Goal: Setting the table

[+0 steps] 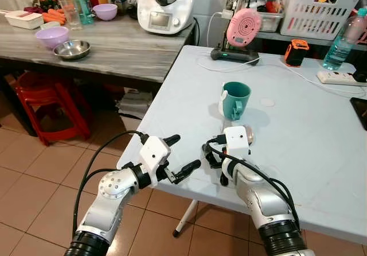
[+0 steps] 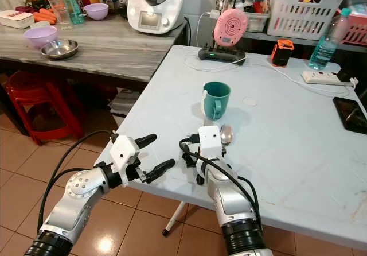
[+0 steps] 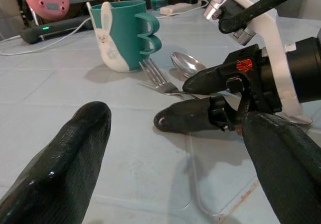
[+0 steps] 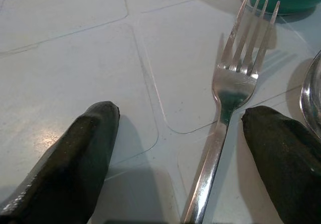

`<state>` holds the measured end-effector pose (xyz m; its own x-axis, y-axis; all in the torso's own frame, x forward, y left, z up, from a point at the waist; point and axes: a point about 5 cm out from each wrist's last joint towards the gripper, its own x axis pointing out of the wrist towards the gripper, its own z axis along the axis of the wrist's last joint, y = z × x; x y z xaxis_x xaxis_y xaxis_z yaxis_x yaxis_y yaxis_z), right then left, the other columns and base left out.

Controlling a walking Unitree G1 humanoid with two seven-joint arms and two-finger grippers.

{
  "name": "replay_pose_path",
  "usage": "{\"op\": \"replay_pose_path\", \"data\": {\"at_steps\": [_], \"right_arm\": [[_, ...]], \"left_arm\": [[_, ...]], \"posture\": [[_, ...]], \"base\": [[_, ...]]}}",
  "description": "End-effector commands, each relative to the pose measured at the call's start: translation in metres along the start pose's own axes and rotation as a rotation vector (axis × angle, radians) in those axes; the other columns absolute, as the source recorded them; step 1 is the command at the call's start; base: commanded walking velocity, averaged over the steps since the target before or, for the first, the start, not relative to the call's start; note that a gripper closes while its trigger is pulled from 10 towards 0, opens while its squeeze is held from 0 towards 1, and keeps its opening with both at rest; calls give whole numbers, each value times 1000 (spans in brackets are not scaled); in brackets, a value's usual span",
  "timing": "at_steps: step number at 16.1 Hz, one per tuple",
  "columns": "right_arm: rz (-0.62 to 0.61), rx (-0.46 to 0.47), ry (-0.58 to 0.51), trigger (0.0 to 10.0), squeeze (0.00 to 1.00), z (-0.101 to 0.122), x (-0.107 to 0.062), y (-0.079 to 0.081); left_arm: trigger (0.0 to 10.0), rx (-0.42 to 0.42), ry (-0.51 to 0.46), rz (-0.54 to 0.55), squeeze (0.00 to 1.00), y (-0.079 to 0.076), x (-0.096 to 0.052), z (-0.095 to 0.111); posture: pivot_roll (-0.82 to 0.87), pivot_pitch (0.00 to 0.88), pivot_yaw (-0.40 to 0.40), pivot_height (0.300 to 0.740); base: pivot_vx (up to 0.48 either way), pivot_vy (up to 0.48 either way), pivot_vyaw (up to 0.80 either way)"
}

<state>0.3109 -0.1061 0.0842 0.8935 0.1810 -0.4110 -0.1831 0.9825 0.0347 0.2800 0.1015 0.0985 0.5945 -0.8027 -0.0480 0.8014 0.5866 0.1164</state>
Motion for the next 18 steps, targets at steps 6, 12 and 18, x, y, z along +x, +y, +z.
{"op": "replay_pose_path", "data": {"at_steps": [6,12,18], "right_arm": [[-122,-3,94,0,0,-13,3,-19],[-137,15,116,0,0,-19,3,-22],[-144,20,126,0,0,-27,1,-21]], "left_arm": [[10000,0,-12,-107,0,-12,4,6],[10000,45,77,-172,0,-11,3,-3],[10000,86,111,-130,0,2,-2,-5]], "posture": [[-100,0,1,740],[-107,0,9,740],[-106,0,17,740]], "base": [[0,0,0],[0,0,0],[0,0,0]]}}
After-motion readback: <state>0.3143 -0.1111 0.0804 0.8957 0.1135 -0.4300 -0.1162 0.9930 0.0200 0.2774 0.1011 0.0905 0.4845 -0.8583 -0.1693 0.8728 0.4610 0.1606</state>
